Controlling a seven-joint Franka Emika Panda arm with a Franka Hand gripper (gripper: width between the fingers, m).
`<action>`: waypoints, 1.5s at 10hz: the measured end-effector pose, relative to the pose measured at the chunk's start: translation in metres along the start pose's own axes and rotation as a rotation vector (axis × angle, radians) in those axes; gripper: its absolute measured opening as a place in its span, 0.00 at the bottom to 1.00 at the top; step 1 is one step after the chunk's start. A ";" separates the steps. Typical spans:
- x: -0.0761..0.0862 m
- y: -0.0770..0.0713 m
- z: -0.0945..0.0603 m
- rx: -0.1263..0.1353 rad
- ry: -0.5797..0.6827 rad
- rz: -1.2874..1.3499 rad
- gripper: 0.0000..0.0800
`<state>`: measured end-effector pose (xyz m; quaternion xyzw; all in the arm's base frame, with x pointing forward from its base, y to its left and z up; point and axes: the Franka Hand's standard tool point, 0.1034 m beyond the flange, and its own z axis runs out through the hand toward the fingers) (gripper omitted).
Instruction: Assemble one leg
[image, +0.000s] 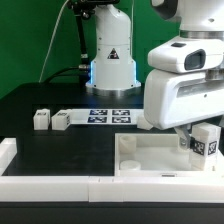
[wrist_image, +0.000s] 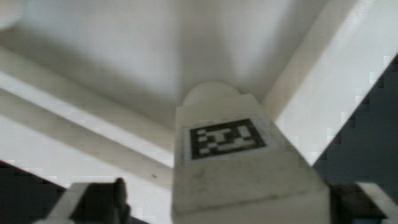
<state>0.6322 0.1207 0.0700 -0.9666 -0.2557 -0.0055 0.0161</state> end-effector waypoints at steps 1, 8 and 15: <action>0.000 0.000 0.000 0.000 0.000 0.000 0.48; -0.002 0.002 0.001 0.016 0.000 0.495 0.36; -0.003 0.001 0.003 0.029 -0.014 1.280 0.36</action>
Offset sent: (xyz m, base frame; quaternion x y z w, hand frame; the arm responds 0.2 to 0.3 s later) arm 0.0000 0.0000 0.0000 0.0000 0.0000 0.0000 1.0000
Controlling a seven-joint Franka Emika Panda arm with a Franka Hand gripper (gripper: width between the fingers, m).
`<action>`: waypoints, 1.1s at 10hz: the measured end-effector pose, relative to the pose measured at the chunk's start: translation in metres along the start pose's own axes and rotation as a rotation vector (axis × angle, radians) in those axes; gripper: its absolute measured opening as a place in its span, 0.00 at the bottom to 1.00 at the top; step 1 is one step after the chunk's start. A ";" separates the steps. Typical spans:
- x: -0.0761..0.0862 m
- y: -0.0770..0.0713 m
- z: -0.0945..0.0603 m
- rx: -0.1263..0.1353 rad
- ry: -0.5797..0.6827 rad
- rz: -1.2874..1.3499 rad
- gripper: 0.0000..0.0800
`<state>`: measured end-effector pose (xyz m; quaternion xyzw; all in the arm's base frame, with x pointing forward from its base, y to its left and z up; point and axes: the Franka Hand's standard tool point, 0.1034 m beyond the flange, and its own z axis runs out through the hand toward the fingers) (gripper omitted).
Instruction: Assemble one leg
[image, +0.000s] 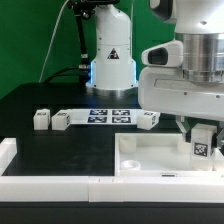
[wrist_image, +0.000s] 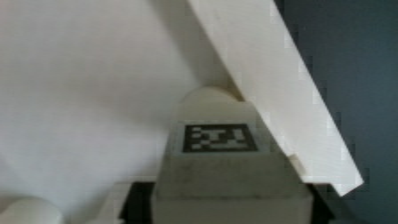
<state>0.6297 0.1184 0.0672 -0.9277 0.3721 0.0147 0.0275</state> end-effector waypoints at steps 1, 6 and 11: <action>0.000 0.000 0.000 0.003 -0.003 0.091 0.36; -0.002 -0.001 0.000 0.011 -0.014 0.126 0.72; -0.003 -0.004 -0.001 0.012 -0.008 -0.268 0.81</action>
Offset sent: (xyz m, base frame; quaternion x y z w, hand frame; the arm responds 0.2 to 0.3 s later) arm 0.0000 0.0000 0.0000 0.0000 0.0000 0.0899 0.9960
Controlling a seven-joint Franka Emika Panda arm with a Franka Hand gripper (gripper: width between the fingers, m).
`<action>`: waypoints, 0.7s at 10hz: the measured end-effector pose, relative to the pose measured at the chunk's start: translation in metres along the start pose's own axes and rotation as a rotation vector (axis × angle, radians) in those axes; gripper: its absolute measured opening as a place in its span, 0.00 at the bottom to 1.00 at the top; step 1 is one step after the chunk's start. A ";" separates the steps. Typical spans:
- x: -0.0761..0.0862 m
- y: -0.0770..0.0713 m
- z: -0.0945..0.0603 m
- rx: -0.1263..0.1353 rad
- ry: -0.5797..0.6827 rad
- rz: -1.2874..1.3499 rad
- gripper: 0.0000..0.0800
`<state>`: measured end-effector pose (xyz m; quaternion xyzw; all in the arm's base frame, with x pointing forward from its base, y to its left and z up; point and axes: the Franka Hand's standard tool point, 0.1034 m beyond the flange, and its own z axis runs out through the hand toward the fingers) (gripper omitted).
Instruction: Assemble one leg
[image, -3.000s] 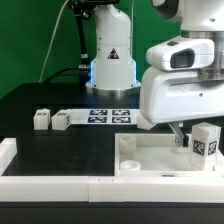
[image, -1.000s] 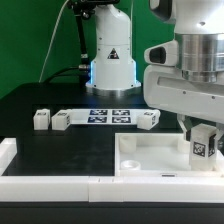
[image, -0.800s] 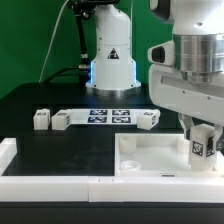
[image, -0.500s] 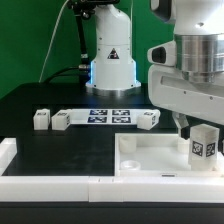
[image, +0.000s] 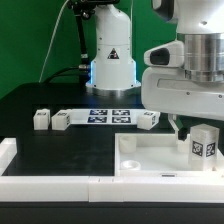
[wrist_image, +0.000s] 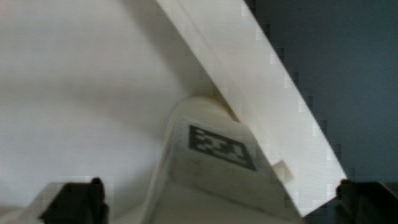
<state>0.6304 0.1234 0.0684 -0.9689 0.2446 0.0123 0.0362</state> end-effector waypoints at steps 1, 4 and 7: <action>0.000 0.000 0.000 0.000 0.000 -0.090 0.81; -0.001 -0.001 0.000 -0.001 0.001 -0.365 0.81; 0.000 0.000 0.000 -0.011 0.004 -0.720 0.81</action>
Offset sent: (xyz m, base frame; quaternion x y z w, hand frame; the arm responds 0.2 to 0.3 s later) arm 0.0001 0.0027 0.0011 -0.0075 0.0056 -0.1881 0.9821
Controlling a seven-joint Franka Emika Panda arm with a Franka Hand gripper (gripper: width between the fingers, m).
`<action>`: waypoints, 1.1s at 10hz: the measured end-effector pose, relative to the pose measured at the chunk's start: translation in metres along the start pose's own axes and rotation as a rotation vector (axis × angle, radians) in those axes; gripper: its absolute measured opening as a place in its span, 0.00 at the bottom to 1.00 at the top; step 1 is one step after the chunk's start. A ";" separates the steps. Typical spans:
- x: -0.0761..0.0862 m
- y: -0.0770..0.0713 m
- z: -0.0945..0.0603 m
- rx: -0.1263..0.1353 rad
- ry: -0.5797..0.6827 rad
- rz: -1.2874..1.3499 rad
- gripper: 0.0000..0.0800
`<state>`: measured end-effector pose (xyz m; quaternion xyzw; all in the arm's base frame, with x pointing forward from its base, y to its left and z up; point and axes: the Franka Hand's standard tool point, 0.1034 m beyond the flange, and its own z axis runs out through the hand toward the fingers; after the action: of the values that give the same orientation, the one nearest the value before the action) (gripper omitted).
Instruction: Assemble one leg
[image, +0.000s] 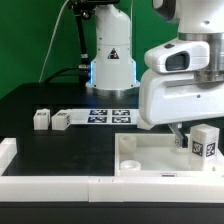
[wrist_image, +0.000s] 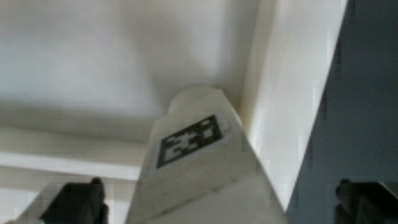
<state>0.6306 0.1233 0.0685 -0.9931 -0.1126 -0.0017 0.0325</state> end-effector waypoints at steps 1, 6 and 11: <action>0.000 0.001 0.000 -0.007 -0.001 -0.141 0.81; 0.000 0.003 0.000 -0.013 -0.002 -0.246 0.49; 0.000 0.004 0.000 -0.006 0.000 0.022 0.36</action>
Offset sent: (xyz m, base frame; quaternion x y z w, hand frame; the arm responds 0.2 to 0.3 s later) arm 0.0000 0.0000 0.0000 0.0000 0.0000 0.0000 1.0000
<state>0.6311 0.1196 0.0682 -0.9944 -0.1017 -0.0014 0.0295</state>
